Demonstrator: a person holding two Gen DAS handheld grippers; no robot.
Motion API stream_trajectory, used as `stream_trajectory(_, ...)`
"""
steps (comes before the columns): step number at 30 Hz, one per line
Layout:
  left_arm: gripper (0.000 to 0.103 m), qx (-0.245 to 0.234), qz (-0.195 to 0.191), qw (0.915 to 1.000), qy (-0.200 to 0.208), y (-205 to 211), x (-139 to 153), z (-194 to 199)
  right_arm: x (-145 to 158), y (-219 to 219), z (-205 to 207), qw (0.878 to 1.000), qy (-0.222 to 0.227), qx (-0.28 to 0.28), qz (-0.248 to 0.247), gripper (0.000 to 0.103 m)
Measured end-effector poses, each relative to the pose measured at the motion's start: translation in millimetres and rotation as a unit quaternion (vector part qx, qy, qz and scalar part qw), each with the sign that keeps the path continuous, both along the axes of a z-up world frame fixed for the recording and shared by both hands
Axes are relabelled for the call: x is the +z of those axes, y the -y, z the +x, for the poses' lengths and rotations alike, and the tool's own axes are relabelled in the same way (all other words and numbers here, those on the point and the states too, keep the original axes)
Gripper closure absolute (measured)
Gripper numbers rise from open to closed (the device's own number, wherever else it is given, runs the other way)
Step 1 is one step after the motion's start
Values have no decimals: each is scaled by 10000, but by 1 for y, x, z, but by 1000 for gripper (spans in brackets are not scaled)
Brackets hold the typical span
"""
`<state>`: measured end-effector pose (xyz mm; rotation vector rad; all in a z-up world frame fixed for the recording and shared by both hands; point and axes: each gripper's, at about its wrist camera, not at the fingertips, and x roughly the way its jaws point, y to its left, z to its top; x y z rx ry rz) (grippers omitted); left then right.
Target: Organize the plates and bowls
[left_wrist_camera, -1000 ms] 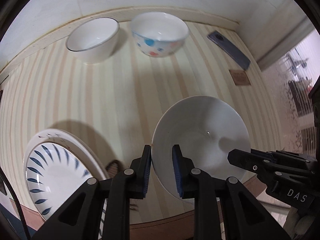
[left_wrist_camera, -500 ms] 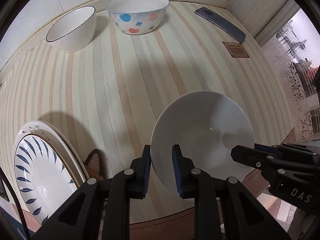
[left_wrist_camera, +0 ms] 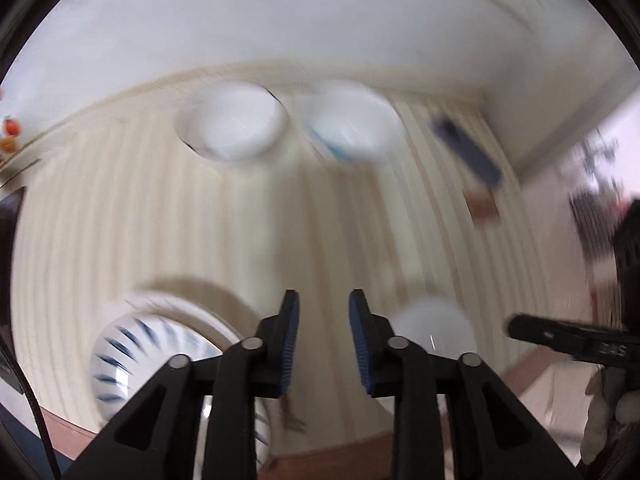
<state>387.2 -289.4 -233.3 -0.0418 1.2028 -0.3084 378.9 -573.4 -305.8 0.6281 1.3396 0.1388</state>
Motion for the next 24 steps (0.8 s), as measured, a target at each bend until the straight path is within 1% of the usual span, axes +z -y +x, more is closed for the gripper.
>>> stream_trajectory(1,74,164,-23,9998,69,-11,6,13,6,-3,10,9999,85,36,78,52)
stream_trajectory(2,74,313,-11,9994,115,-21,8,24,14,-13,30,9994,208,177,197,52)
stream_trajectory(4,74,674,26,9977,117,-44,7,55,21,-32,61,9980,365,423,283,52)
stream_trajectory(6,74,984,3,9952,-1,-64,-2,84,24,-55,101,9962,511,659,243,52)
stream_trajectory(8,74,1151,-19,9933,-122,-76,-13,104,22,-80,147,9935,656,928,82,52)
stream_trajectory(9,74,1239,-36,9921,-190,-81,-19,114,17,-95,174,9914,671,1120,-7,52)
stream_trajectory(11,74,1393,-106,9895,-358,-89,-34,135,8,-116,210,9875,677,1407,-202,52)
stream_trajectory(13,74,1477,-216,9875,-510,-90,-48,147,-8,-138,250,9821,548,1739,-476,52)
stream_trajectory(17,74,1485,-280,9855,-769,-84,-73,163,-37,-164,295,9703,304,2217,-917,54)
stream_trajectory(19,74,1500,-322,9840,-910,-80,-86,169,-55,-169,305,9637,172,2440,-1068,66)
stream_trajectory(21,75,1539,-348,9830,-942,-77,-93,172,-66,-175,306,9578,38,2633,-1154,85)
stream_trajectory(23,84,1557,-363,9834,-857,-76,-95,173,-80,-178,308,9551,-115,2720,-1167,87)
stream_trajectory(24,85,1545,-331,9839,-839,-75,-96,174,-82,-179,307,9538,-111,2752,-1199,87)
